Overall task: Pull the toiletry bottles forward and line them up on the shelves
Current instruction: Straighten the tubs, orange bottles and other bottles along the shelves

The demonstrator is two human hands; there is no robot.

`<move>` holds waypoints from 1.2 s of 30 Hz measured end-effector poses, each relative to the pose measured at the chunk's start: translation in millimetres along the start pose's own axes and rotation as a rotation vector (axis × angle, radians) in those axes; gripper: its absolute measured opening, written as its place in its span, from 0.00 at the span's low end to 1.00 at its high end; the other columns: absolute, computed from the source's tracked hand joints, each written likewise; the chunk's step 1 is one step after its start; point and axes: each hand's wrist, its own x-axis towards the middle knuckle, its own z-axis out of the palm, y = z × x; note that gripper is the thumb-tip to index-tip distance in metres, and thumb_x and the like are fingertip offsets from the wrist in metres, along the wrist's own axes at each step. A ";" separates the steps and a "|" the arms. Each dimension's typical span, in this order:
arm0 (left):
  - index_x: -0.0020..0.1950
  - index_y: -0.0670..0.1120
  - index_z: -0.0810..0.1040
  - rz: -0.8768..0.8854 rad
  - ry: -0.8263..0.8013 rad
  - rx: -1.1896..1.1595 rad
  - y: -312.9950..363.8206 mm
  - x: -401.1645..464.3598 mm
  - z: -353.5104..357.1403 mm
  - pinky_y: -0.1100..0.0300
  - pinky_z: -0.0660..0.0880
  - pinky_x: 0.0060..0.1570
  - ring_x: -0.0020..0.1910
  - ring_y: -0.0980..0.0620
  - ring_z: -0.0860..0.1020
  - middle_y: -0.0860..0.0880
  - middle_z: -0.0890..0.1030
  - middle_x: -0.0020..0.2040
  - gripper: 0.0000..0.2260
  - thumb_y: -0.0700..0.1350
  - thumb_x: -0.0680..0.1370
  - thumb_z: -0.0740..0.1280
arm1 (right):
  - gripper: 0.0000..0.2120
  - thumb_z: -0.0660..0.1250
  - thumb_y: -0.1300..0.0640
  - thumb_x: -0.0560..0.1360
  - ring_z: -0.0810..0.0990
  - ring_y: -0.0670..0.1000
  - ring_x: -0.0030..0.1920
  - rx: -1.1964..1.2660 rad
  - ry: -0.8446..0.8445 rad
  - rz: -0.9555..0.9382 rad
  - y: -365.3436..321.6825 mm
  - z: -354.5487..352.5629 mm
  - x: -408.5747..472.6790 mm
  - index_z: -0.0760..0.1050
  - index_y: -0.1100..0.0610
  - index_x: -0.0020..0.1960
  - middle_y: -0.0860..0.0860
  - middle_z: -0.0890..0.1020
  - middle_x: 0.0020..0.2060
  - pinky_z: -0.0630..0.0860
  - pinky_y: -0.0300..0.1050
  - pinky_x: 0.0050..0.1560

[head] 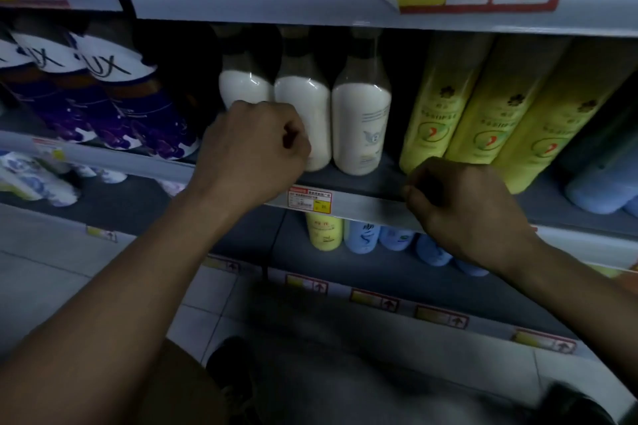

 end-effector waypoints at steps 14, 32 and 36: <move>0.42 0.53 0.84 0.044 -0.005 -0.065 -84.5 -5.0 -23.5 0.58 0.76 0.38 0.37 0.55 0.80 0.59 0.81 0.36 0.07 0.51 0.78 0.69 | 0.05 0.68 0.51 0.77 0.81 0.49 0.39 0.070 0.031 0.143 -70.7 32.0 14.0 0.82 0.50 0.47 0.44 0.82 0.35 0.77 0.48 0.40; 0.45 0.50 0.85 -0.068 0.333 -0.263 -65.1 18.5 -37.0 0.75 0.70 0.39 0.37 0.60 0.78 0.59 0.81 0.38 0.09 0.45 0.75 0.64 | 0.12 0.71 0.53 0.76 0.79 0.45 0.45 0.082 0.277 0.271 -70.2 -22.1 44.0 0.81 0.54 0.58 0.41 0.81 0.40 0.69 0.37 0.45; 0.50 0.47 0.84 0.025 0.317 -0.382 -42.9 20.4 -29.5 0.71 0.76 0.43 0.39 0.62 0.82 0.57 0.83 0.41 0.06 0.47 0.76 0.69 | 0.20 0.71 0.51 0.76 0.81 0.44 0.49 0.126 0.312 0.278 -68.7 -22.3 53.6 0.78 0.58 0.65 0.47 0.84 0.50 0.73 0.38 0.51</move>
